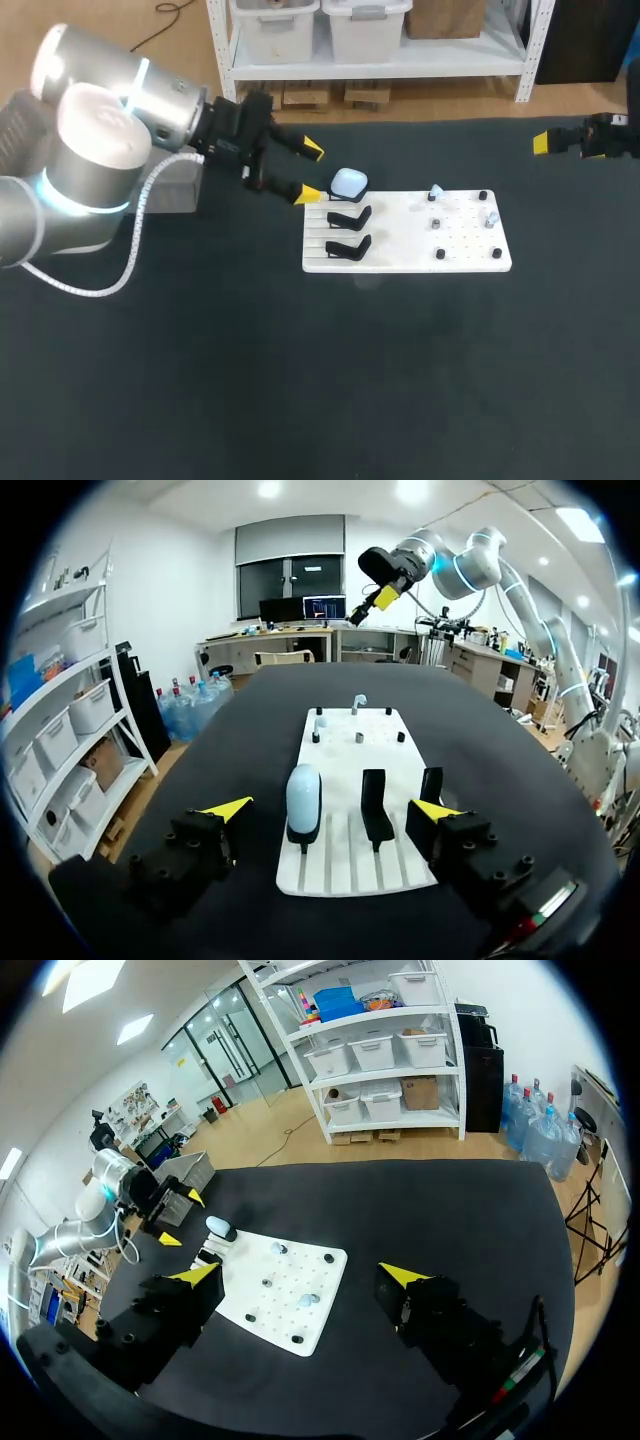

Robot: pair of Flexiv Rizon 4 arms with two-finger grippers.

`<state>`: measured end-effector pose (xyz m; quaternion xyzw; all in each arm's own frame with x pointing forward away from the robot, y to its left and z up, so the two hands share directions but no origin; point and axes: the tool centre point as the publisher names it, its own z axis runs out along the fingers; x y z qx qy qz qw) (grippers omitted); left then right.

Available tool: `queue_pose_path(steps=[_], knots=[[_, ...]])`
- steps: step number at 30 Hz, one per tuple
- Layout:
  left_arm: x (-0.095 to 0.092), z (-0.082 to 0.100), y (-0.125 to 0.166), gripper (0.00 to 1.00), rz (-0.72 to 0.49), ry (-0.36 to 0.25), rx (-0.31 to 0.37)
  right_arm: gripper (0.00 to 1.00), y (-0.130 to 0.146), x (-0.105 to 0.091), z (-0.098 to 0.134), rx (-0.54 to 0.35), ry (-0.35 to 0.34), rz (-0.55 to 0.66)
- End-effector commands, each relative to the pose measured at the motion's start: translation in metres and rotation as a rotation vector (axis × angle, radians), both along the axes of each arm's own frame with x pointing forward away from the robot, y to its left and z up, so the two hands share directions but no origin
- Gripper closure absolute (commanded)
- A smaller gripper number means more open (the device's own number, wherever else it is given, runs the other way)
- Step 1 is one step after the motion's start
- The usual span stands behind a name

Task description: Pick up each earbud case from the left stands, insert the matching earbuds, close the lid, and place the case in the box.

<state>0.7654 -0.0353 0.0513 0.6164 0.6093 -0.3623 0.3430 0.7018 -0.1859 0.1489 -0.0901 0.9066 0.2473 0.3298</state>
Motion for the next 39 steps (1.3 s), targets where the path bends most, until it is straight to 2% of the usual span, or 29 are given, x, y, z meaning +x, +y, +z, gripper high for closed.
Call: queue_pose_path(steps=[1,8,10,19,20,21,27,39], knots=[[0.010,-0.011,-0.005,0.00,-0.023,0.027,-0.007,0.00,0.000,-0.001,0.001,-0.002,0.000,-0.001],[0.009,-0.023,-0.006,0.00,-0.030,0.049,-0.023,0.00,0.000,-0.001,0.001,-0.002,0.000,-0.001],[0.009,-0.026,-0.007,0.00,-0.030,0.024,-0.030,0.00,0.000,-0.001,0.001,-0.002,0.000,-0.001],[0.020,-0.029,-0.014,0.00,-0.028,0.028,-0.046,0.00,0.000,-0.001,0.001,-0.002,0.000,-0.001],[0.021,-0.029,-0.015,0.09,-0.030,0.027,-0.048,0.00,0.000,-0.001,0.001,-0.002,0.000,-0.001],[0.022,-0.029,-0.016,0.14,-0.031,0.026,-0.051,0.00,0.000,-0.001,0.001,-0.002,0.000,-0.001],[0.025,-0.030,-0.023,0.09,-0.041,0.019,-0.061,0.00,0.000,-0.001,0.001,-0.002,0.000,-0.001],[0.029,-0.038,-0.034,0.22,-0.044,0.013,-0.061,0.00,0.000,-0.001,0.001,-0.002,0.000,-0.001]])
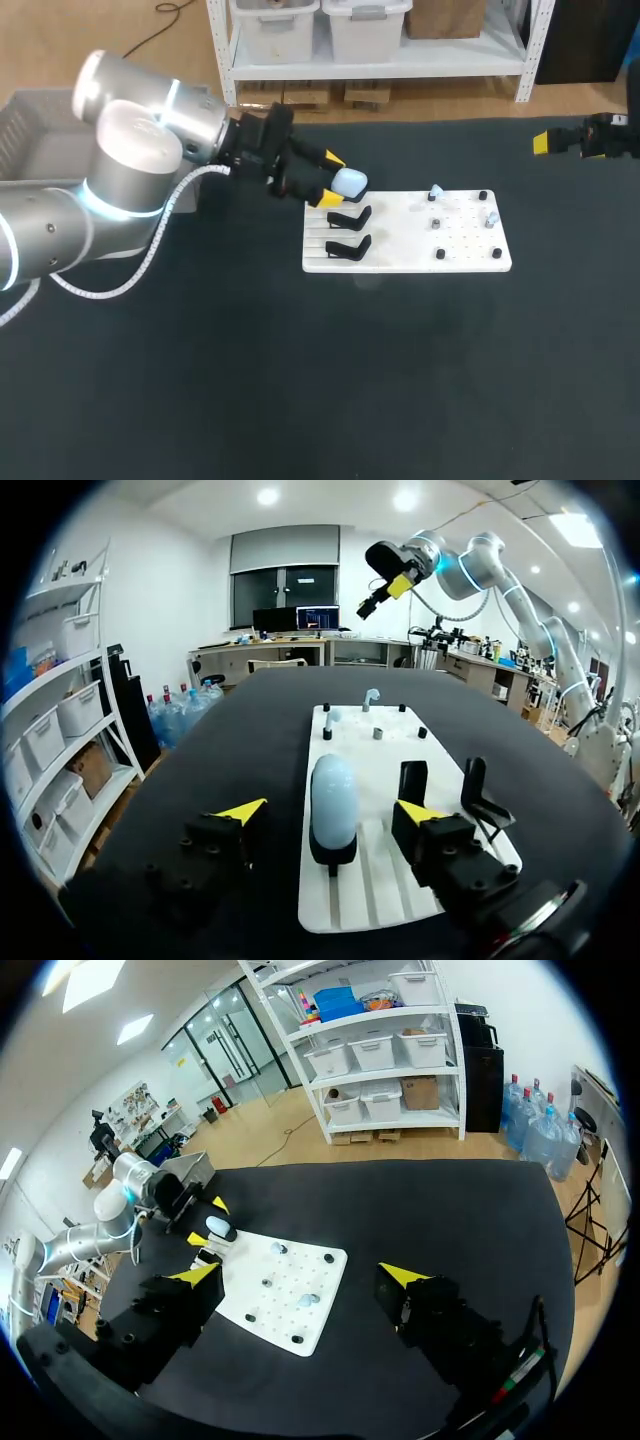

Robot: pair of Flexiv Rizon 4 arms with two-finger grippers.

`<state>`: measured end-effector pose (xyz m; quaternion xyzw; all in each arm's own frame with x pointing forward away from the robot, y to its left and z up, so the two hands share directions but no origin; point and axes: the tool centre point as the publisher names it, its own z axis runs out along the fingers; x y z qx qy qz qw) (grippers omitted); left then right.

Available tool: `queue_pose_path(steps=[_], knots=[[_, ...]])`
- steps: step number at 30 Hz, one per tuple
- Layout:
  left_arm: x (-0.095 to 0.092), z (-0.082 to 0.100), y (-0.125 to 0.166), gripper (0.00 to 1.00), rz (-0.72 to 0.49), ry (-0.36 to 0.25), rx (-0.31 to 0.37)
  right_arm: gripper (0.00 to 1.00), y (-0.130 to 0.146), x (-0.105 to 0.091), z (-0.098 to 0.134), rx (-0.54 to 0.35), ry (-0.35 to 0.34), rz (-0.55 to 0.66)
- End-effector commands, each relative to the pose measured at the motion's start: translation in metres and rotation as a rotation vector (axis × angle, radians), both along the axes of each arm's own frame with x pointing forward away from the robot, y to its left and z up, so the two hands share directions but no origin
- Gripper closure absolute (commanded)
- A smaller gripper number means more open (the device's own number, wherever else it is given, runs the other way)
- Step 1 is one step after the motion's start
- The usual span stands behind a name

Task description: Pick up each earbud case from the left stands, insert the matching earbuds, close the lid, and place the case in the box.

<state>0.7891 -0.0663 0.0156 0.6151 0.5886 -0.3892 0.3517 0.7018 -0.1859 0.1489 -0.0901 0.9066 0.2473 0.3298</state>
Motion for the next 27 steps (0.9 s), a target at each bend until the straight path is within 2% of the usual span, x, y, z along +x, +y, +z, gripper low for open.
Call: queue_pose_path(steps=[1,12,25,27], knots=[[0.0059,-0.0026,-0.0030,0.23,-0.007,0.004,-0.002,0.00,0.0000,-0.0009,0.0007,-0.002,0.000,-0.001],[0.0078,-0.0040,-0.0073,0.26,-0.008,0.004,-0.004,0.00,0.0000,-0.0009,0.0007,-0.002,0.000,-0.001],[0.0073,-0.0055,-0.0090,0.43,-0.010,0.001,-0.004,0.00,0.0000,-0.0009,0.0007,-0.002,0.000,-0.001],[0.0066,-0.0055,-0.0094,0.43,-0.011,0.001,-0.004,0.00,0.0000,-0.0009,0.0007,-0.002,0.000,-0.001]])
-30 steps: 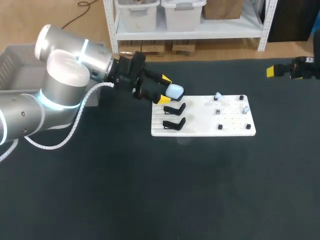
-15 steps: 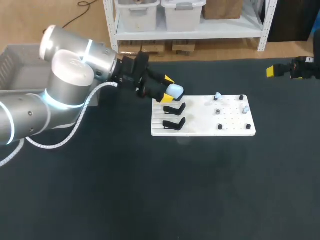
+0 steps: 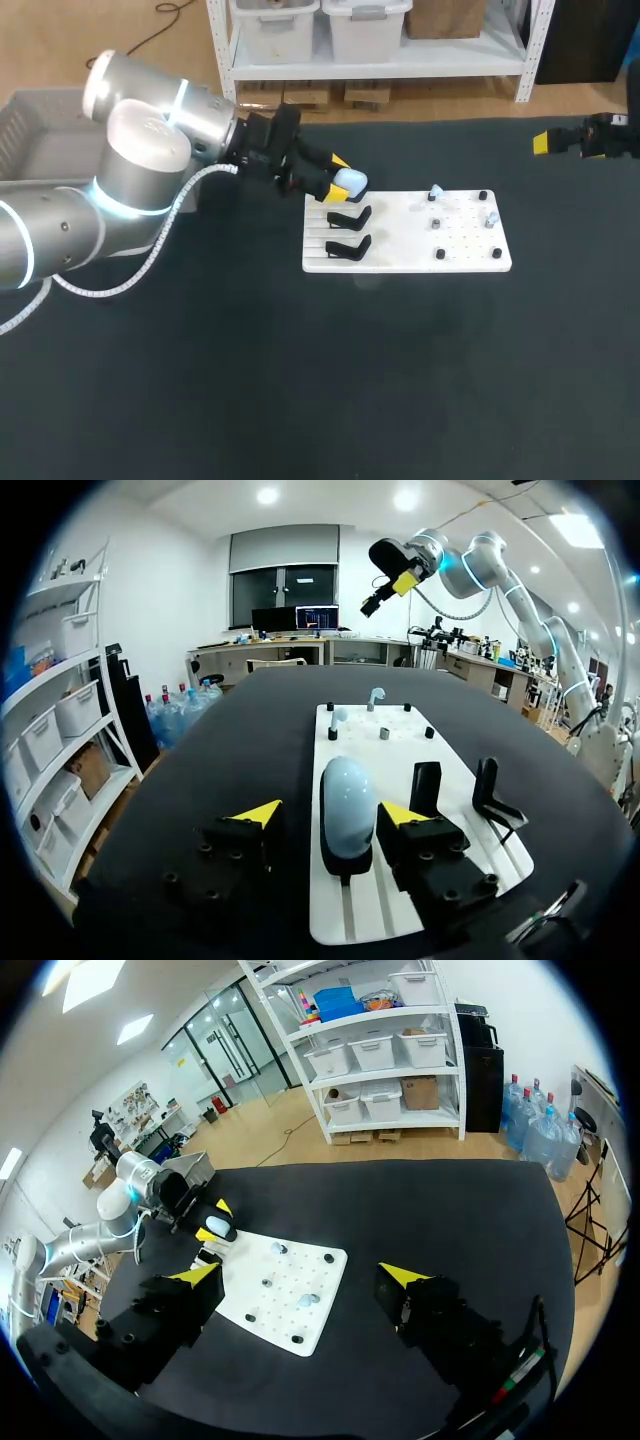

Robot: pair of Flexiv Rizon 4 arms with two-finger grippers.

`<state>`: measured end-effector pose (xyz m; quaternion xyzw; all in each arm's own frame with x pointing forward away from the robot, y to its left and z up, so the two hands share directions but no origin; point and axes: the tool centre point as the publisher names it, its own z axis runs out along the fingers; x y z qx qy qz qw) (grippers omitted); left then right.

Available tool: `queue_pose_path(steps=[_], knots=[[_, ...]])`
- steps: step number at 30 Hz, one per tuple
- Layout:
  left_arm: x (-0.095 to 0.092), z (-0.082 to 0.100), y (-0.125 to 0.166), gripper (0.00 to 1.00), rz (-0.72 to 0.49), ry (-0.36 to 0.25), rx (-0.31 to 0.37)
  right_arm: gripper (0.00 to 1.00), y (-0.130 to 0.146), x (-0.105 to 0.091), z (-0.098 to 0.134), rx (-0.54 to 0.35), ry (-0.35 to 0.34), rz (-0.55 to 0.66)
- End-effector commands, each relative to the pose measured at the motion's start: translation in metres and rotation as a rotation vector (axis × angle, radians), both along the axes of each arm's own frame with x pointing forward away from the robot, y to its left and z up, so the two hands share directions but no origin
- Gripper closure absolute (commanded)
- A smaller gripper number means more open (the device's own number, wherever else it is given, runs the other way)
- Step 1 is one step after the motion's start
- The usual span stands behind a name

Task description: Pick up each earbud case from the left stands, insert the matching earbuds, close the lid, and place the case in the box.

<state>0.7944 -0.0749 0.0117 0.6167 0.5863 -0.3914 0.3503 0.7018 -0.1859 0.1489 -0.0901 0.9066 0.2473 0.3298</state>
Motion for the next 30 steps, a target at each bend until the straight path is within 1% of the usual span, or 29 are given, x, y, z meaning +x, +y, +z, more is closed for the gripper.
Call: queue_pose_path(steps=[1,8,14,16,17,18,22,24,27,29,30], knots=[[0.001,-0.002,-0.001,0.44,-0.004,-0.001,-0.003,0.00,0.000,-0.001,0.001,-0.002,0.000,-0.001],[-0.003,-0.001,-0.003,0.50,-0.010,-0.001,-0.005,0.00,0.000,-0.001,0.001,-0.002,0.000,-0.001],[-0.003,-0.001,-0.003,0.52,-0.014,-0.004,-0.003,0.00,0.000,-0.001,0.001,-0.002,0.000,-0.001],[-0.003,-0.001,-0.003,0.57,-0.013,-0.006,-0.003,0.00,0.000,-0.001,0.001,-0.002,0.000,-0.001],[-0.003,-0.001,-0.003,0.64,-0.011,-0.007,-0.003,0.00,0.000,-0.001,0.001,-0.002,0.000,-0.001],[-0.003,-0.001,-0.003,0.66,-0.010,-0.007,-0.004,0.00,0.000,-0.001,0.001,-0.002,0.000,-0.001],[-0.005,-0.001,-0.003,0.69,-0.012,-0.010,-0.006,0.00,0.000,-0.001,0.001,-0.002,0.000,-0.001],[-0.007,-0.001,-0.003,0.75,-0.013,-0.012,-0.006,0.00,0.000,-0.001,0.001,-0.002,0.000,-0.001],[-0.009,-0.002,-0.002,0.78,-0.012,-0.015,-0.007,0.00,0.000,-0.001,0.001,-0.002,0.000,-0.001],[-0.010,-0.001,-0.001,0.91,-0.010,-0.015,-0.010,0.00,0.000,-0.001,0.001,-0.002,0.000,-0.001],[-0.011,0.000,-0.001,0.95,-0.009,-0.015,-0.013,0.00,0.000,-0.001,0.001,-0.002,0.000,-0.001]])
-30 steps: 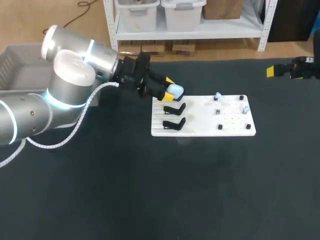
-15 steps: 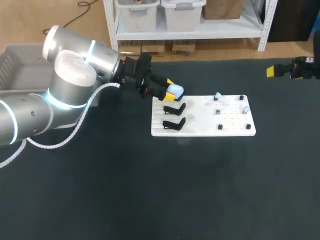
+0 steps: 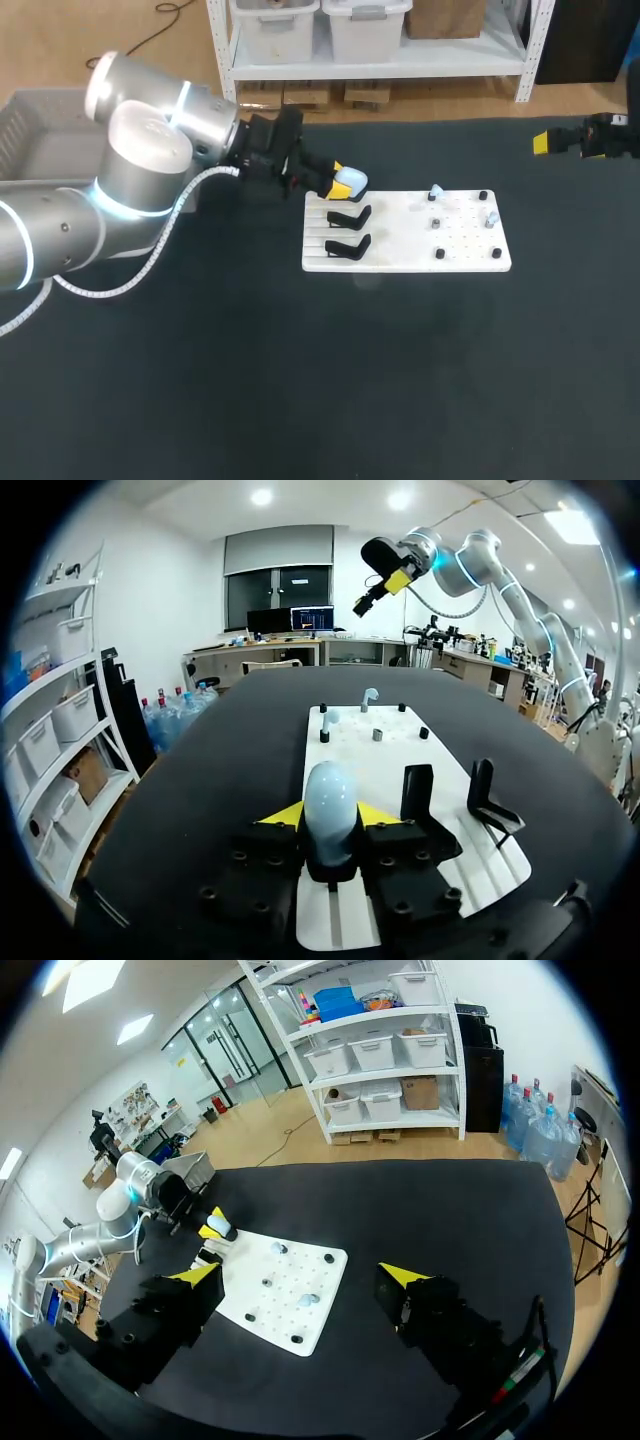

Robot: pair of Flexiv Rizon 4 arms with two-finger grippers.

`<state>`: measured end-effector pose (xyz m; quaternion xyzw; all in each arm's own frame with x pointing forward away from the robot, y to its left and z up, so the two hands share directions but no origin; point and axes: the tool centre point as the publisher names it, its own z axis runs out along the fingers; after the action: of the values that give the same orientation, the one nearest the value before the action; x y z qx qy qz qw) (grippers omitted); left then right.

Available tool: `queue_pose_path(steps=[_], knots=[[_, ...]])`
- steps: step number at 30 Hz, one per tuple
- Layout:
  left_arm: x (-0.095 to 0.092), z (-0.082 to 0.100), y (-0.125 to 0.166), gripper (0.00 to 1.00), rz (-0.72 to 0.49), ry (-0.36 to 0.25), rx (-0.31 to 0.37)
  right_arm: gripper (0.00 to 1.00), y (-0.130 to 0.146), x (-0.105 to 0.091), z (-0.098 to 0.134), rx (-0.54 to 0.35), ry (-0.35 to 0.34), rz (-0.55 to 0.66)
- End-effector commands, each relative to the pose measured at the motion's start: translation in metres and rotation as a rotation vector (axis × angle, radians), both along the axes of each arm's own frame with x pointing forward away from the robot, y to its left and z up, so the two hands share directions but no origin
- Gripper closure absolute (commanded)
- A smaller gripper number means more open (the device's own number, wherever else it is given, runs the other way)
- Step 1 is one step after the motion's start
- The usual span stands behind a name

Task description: Pick up each earbud case from the left stands, insert the matching earbuds, close the lid, and place the case in the box.

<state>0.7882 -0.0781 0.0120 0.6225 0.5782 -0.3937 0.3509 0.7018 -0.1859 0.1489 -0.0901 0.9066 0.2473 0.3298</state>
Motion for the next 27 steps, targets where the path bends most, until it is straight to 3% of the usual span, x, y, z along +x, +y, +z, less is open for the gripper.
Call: queue_pose_path(steps=[1,7,18,23,27], knots=[[-0.006,0.001,0.003,1.00,0.010,-0.010,-0.012,0.00,0.000,-0.001,0.001,-0.002,0.000,-0.001],[-0.015,0.014,0.009,1.00,0.014,-0.026,-0.057,0.00,0.000,-0.001,0.001,-0.002,0.000,-0.001],[-0.043,0.074,0.013,1.00,0.044,-0.064,-0.236,0.00,0.000,-0.001,0.001,-0.002,0.000,-0.001],[-0.057,0.097,0.013,1.00,0.068,-0.065,-0.296,0.00,0.000,-0.001,0.001,-0.002,0.000,-0.001],[-0.069,0.107,0.011,1.00,0.073,-0.056,-0.317,0.00,0.000,-0.001,0.001,-0.002,0.000,-0.001]])
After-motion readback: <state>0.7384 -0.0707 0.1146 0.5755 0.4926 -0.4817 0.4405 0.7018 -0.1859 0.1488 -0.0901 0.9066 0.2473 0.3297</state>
